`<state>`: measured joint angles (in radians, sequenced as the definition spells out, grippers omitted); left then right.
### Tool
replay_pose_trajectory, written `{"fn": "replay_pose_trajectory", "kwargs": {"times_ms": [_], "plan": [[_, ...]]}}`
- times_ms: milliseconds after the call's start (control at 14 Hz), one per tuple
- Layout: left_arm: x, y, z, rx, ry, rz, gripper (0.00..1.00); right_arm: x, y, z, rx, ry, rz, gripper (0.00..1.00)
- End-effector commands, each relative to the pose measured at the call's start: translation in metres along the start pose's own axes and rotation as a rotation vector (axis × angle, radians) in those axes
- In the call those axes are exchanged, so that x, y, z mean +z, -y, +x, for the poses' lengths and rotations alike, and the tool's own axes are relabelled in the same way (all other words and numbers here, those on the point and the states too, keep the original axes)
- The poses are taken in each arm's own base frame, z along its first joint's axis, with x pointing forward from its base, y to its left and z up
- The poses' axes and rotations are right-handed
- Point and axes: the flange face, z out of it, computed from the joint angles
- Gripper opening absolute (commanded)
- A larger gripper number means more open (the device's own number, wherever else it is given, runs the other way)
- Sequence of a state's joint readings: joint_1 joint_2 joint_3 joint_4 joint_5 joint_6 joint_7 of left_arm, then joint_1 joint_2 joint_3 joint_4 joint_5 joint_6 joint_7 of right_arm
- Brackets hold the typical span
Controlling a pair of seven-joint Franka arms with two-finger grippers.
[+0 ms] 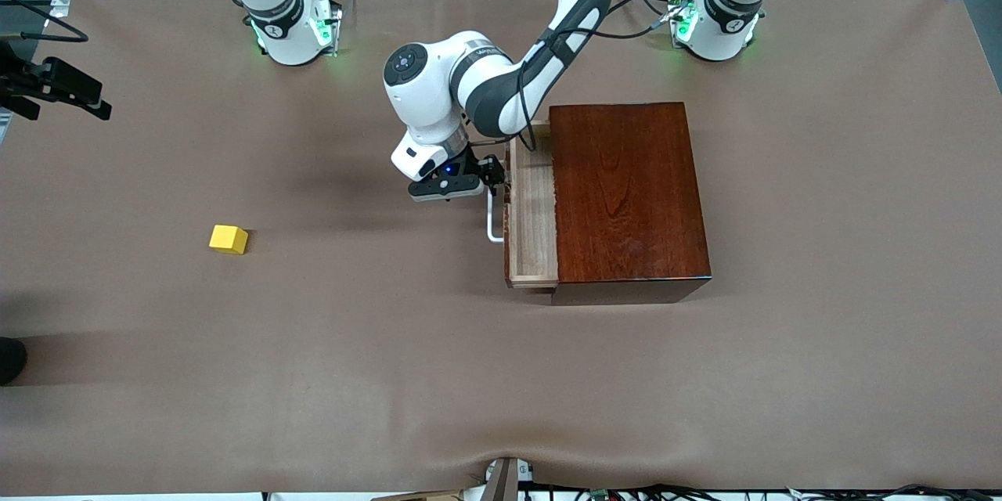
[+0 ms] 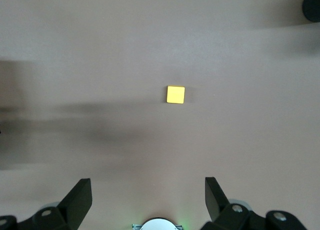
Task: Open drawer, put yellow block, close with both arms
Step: 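Pull the drawer out of the box by its handle with the left gripper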
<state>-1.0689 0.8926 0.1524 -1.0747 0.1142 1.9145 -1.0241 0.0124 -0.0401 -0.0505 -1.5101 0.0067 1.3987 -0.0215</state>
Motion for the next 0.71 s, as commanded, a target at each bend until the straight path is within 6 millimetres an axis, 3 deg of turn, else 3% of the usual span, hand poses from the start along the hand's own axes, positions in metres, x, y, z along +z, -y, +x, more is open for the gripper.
{"fn": "replay_pose_trajectory", "kwargs": {"times_ms": [0, 643], "plan": [[-0.012, -0.020, -0.015, -0.028, 0.005, -0.094, 1.00, -0.002, -0.003, 0.003, -0.002, -0.001, 0.004, 1.00], [-0.023, -0.026, -0.013, -0.063, 0.012, -0.165, 1.00, 0.006, -0.003, 0.011, -0.001, 0.010, -0.003, 1.00]]}}
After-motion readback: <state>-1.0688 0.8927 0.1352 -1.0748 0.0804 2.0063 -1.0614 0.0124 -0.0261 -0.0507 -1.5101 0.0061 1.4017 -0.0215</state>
